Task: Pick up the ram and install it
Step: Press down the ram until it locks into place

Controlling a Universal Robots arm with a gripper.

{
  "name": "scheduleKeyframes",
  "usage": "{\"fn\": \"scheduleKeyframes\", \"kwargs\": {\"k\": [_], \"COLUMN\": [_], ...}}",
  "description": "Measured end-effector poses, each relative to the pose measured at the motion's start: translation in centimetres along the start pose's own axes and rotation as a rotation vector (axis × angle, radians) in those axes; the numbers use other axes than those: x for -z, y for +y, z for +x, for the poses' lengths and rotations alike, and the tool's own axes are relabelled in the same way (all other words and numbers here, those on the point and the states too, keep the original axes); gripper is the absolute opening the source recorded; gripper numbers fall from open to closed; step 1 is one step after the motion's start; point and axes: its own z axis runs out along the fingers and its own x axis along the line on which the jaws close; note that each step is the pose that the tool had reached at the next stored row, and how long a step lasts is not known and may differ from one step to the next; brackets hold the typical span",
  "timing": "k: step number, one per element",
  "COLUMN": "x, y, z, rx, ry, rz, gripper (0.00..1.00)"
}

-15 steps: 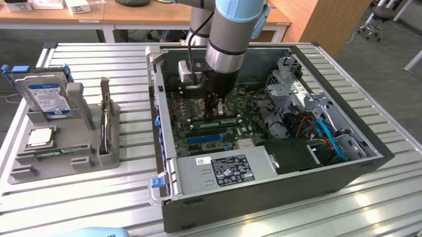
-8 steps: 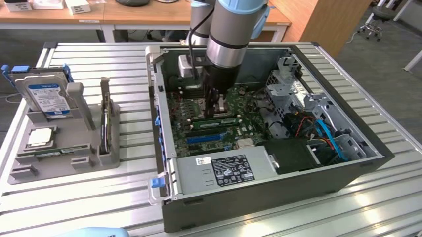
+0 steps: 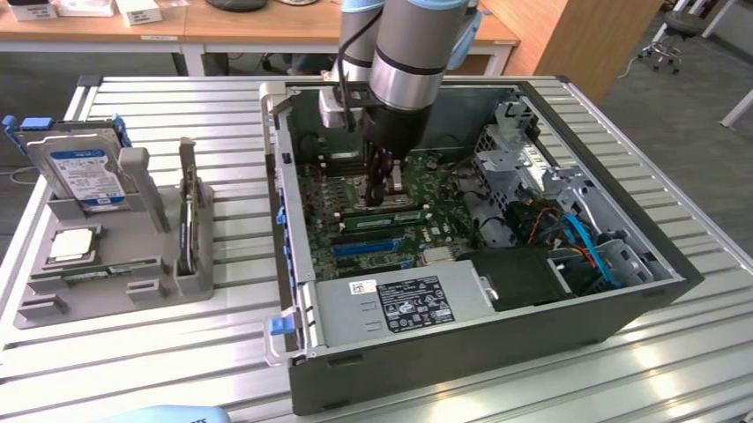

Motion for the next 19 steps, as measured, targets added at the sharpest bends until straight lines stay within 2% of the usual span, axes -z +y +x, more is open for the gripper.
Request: {"fn": "scheduleKeyframes", "kwargs": {"k": [10,19], "x": [0.18,0.27], "y": [-0.12,-2.11], "z": [0.0,0.0], "rx": [0.0,0.0], "ry": [0.0002,0.0], "rz": [0.0,0.0], "gripper": [0.1,0.1]}}
